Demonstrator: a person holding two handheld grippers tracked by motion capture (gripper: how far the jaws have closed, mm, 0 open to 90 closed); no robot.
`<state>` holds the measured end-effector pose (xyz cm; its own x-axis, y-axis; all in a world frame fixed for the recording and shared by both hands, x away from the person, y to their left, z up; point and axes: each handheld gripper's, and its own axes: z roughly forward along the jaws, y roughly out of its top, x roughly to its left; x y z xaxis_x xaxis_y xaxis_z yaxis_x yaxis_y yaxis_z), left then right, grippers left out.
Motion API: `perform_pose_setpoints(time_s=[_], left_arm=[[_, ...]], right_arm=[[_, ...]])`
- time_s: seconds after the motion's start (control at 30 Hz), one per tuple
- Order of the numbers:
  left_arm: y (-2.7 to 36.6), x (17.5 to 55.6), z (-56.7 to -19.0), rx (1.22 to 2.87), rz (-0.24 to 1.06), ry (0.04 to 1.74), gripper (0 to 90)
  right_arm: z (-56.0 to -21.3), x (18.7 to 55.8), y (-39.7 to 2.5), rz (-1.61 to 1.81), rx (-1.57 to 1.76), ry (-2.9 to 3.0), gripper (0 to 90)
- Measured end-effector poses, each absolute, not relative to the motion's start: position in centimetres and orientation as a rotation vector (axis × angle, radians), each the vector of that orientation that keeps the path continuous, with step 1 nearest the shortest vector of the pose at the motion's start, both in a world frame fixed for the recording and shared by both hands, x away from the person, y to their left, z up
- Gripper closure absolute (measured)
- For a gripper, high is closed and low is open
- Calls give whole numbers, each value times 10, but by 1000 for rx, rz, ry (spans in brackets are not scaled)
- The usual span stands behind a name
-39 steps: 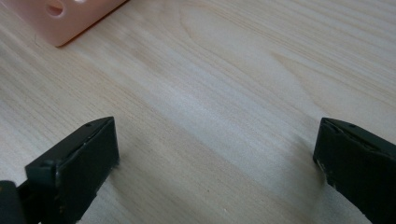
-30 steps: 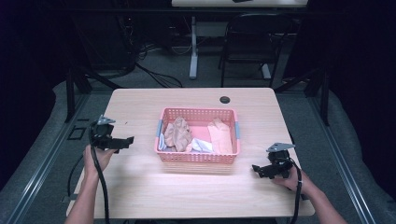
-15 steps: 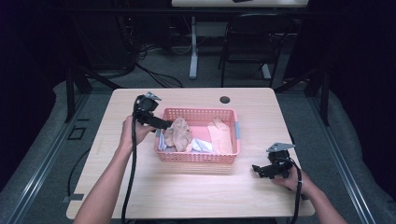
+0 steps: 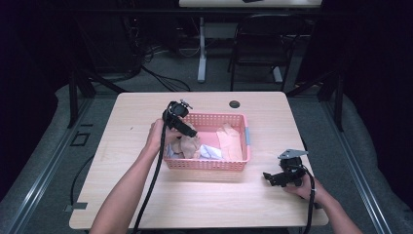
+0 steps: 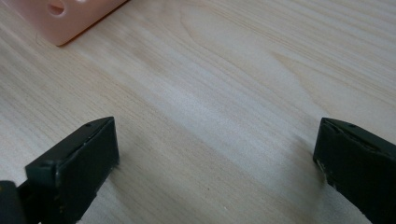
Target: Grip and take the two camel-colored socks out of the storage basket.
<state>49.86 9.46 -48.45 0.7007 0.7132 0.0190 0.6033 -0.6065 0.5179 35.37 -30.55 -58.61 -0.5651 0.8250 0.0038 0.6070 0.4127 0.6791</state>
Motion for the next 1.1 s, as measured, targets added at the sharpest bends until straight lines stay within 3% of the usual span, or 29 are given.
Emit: perform_pose_setpoints(time_s=[0.27,0.63,1.1], left_arm=[[92,507,-495,2468,260,1017,86],[77,496,-494,2468,83,872,132],[74,475,-498,2562,102,767,240]], right_arm=[[-586,353,-305,917,1240,2338,0],[-586,353,-306,919,1235,2339,0],[-586,353,-306,919,1240,2338,0]])
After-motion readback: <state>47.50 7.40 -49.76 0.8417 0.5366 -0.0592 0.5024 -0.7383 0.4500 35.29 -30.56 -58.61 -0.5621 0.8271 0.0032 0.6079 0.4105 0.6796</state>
